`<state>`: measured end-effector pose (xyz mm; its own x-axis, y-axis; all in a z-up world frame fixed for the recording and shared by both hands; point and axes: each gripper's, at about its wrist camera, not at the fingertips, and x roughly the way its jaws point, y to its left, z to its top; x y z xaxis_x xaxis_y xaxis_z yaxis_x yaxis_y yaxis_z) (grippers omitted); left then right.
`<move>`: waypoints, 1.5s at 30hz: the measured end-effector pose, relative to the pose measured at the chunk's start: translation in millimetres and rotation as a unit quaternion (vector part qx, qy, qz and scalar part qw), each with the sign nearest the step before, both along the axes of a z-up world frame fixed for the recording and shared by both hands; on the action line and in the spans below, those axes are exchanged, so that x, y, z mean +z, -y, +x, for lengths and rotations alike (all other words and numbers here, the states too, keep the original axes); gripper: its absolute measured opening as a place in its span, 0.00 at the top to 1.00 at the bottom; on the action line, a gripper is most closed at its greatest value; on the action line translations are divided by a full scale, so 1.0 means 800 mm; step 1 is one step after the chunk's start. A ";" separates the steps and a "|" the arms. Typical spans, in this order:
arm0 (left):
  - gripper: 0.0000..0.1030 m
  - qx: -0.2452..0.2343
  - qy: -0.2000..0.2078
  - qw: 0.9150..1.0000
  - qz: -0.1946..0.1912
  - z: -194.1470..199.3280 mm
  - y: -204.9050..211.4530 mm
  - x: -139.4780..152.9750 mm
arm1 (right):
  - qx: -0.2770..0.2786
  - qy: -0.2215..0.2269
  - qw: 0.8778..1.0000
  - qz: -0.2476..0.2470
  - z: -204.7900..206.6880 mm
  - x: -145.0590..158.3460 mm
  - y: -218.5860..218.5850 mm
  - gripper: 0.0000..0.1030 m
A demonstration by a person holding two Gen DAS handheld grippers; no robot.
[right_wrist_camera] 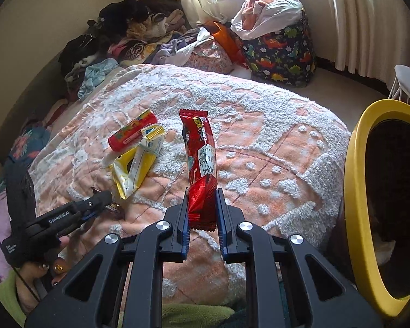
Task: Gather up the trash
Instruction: 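Grasp the chocolate bar wrapper with the left gripper while the right grasps the red wrapper, then carry the chocolate wrapper and red wrapper over the yellow bin with both grippers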
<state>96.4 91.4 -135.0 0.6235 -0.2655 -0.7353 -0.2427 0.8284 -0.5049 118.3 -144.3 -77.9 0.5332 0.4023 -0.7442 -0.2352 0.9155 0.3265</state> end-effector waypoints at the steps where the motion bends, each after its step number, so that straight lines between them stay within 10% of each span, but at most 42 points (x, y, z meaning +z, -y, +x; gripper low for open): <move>1: 0.86 -0.002 0.005 1.000 0.001 -0.002 0.002 0.004 | 0.001 0.002 1.000 0.000 -0.003 0.001 0.001 0.85; 12: 0.86 -0.049 0.090 0.994 0.044 -0.010 0.045 0.073 | -0.002 0.026 1.000 0.017 -0.016 0.028 0.022 0.85; 45: 0.86 -0.143 0.142 0.977 0.071 -0.005 0.159 0.127 | -0.094 0.070 0.992 0.036 -0.032 0.073 0.143 0.85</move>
